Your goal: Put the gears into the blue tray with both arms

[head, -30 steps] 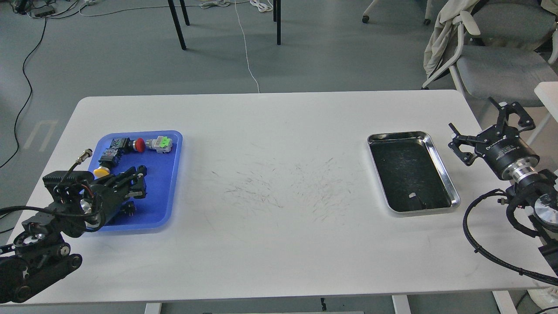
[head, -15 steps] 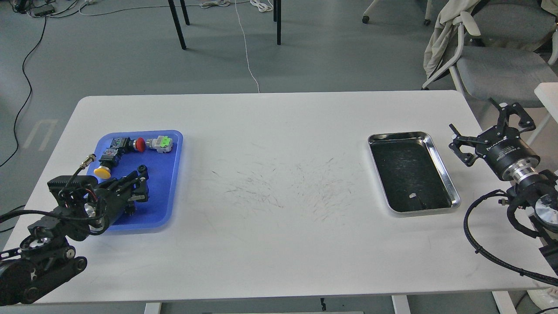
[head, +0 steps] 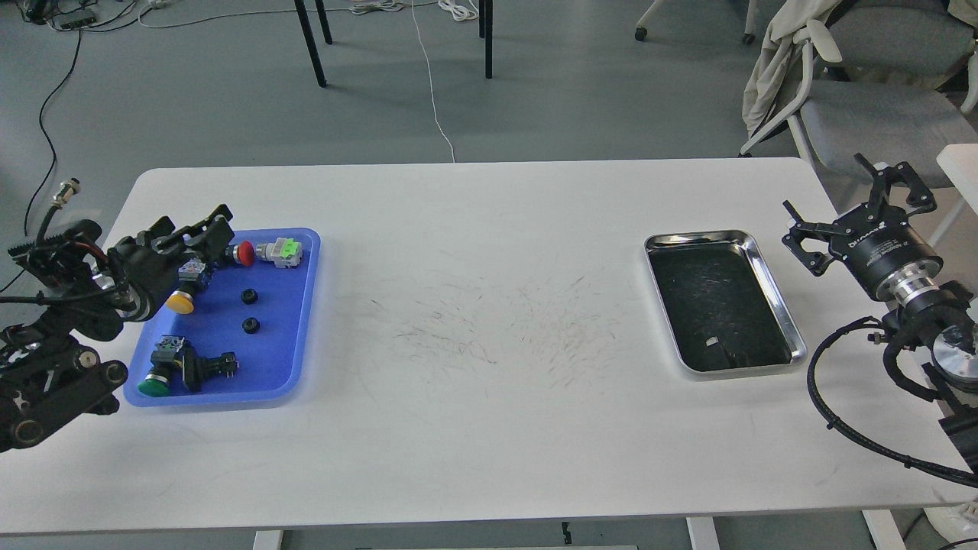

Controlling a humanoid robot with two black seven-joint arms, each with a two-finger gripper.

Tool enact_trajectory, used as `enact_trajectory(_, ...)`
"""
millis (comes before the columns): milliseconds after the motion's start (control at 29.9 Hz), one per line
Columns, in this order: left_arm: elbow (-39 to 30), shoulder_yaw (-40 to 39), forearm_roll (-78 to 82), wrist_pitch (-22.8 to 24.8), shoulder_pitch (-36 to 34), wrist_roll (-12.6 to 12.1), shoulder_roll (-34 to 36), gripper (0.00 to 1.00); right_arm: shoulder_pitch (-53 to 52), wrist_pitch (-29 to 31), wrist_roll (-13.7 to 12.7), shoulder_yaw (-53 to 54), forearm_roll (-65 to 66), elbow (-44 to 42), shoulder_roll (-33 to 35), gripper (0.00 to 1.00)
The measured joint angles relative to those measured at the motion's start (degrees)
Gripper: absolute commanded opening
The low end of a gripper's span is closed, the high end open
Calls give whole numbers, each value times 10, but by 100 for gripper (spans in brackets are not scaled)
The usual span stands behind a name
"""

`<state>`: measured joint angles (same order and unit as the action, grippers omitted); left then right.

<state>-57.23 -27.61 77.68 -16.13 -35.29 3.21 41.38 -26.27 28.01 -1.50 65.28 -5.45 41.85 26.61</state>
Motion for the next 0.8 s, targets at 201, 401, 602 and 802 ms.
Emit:
enact_trajectory(201, 32, -34, -228, 6, -44, -1, -36, 98, -7, 0, 1, -6, -1, 1, -17, 99)
enact_trajectory(401, 59, -52, -424, 12, -82, 7, -104, 98, -10, 0, 0, 0, -7, 31, -30, 99)
enact_trajectory(602, 73, -163, -496, 69, -88, 31, -164, 98, -8, 0, 0, 1, -9, 47, -36, 99)
enact_trajectory(802, 167, -221, -567, 223, -91, 42, -210, 98, -16, 0, 1, 4, -8, 45, -50, 99)
